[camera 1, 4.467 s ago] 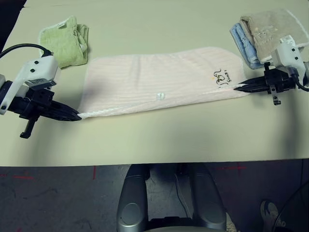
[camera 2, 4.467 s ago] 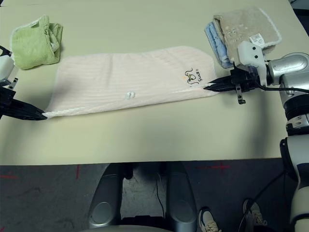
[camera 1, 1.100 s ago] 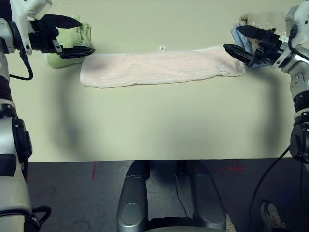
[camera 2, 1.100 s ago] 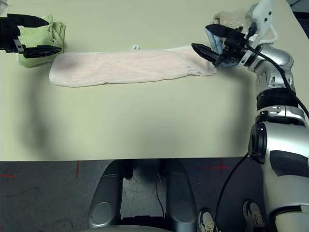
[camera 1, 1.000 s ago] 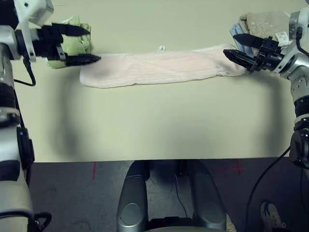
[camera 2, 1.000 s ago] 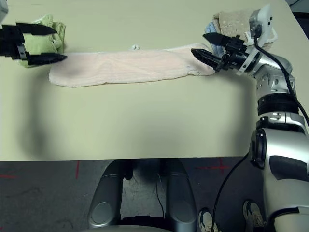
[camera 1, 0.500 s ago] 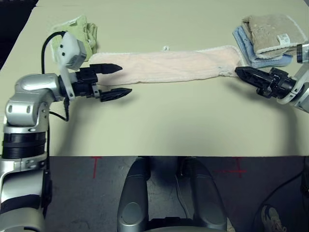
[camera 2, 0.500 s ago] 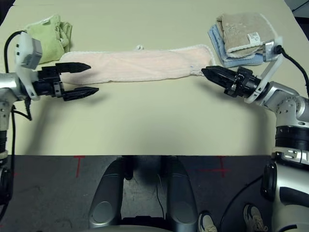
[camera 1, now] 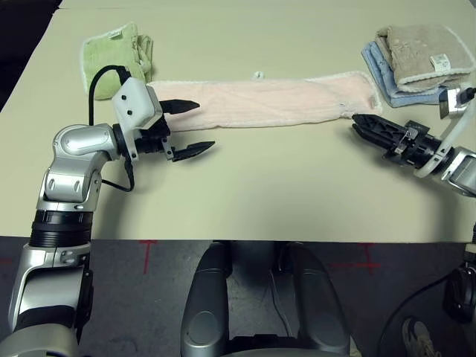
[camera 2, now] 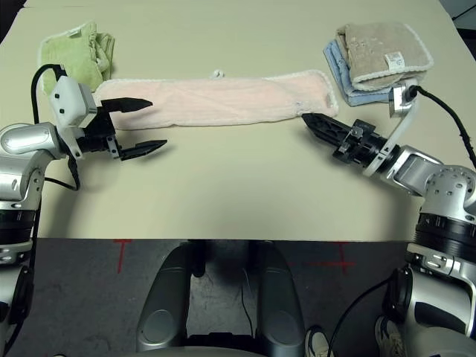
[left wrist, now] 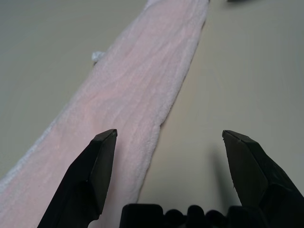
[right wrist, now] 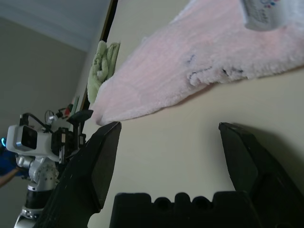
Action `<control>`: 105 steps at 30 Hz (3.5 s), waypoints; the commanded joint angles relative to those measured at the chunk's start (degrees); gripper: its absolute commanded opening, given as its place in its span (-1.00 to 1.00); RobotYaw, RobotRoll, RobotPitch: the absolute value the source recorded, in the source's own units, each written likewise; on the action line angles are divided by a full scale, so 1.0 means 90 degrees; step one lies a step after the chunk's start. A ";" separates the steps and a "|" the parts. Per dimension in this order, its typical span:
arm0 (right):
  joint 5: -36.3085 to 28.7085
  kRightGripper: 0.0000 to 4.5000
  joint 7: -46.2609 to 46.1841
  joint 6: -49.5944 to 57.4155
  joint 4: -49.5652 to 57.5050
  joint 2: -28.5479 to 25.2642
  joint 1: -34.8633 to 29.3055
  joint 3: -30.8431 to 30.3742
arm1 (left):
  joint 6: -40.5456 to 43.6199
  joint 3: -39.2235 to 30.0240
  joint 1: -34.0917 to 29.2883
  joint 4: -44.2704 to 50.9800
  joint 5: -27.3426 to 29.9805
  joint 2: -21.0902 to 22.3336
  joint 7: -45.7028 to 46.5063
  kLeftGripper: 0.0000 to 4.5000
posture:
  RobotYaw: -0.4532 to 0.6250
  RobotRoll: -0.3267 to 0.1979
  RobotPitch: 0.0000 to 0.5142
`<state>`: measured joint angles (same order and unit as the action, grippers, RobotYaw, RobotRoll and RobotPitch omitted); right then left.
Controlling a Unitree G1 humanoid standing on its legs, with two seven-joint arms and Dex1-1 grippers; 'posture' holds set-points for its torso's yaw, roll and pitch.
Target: Fold the towel and set it aside.
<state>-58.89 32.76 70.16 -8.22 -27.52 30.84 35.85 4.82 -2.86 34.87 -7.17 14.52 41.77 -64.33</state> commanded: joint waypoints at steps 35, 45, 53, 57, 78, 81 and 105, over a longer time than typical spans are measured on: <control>-0.2074 0.99 -0.3300 -0.1122 0.0289 0.0321 -0.0466 0.0662 | -0.0296 -0.0080 0.0260 -0.0712 0.0289 -0.0079 -0.0141 1.00 | -0.20 0.25 0.33; -0.1807 0.99 -0.3435 -0.1656 -0.0056 0.0416 -0.0174 0.0224 | -0.0278 -0.0104 0.0251 -0.0681 0.0291 -0.0012 -0.0186 1.00 | -0.17 0.25 0.34; -0.1514 0.99 -0.3482 -0.2031 -0.0373 0.0600 0.0222 -0.0062 | -0.0268 -0.0102 0.0263 -0.0664 0.0275 -0.0007 -0.0167 1.00 | -0.16 0.25 0.34; -0.1416 0.99 -0.3544 -0.2209 -0.0410 0.0745 0.0326 -0.0116 | -0.0250 -0.0103 0.0245 -0.0625 0.0273 0.0003 -0.0155 1.00 | -0.15 0.25 0.34; -0.1534 -0.99 -0.4169 -0.2712 0.0072 0.1138 0.0114 -0.0099 | -0.0153 -0.0153 0.0242 -0.0639 0.0463 -0.0057 -0.0124 1.00 | -0.16 0.25 0.29; -0.1601 -0.99 -0.4197 -0.2713 0.0140 0.1124 0.0099 -0.0105 | -0.0142 -0.0141 0.0239 -0.0621 0.0462 -0.0061 -0.0107 1.00 | -0.17 0.25 0.29; -0.3165 -0.99 -0.3638 -0.1905 0.0496 -0.0145 -0.0509 0.0057 | -0.0233 -0.0080 0.0444 -0.0781 0.0410 -0.0095 -0.0168 1.00 | -0.20 0.25 0.25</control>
<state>-86.54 -1.03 52.37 -3.44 -27.67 27.83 34.71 3.14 -3.89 39.10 -14.09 18.11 40.96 -64.98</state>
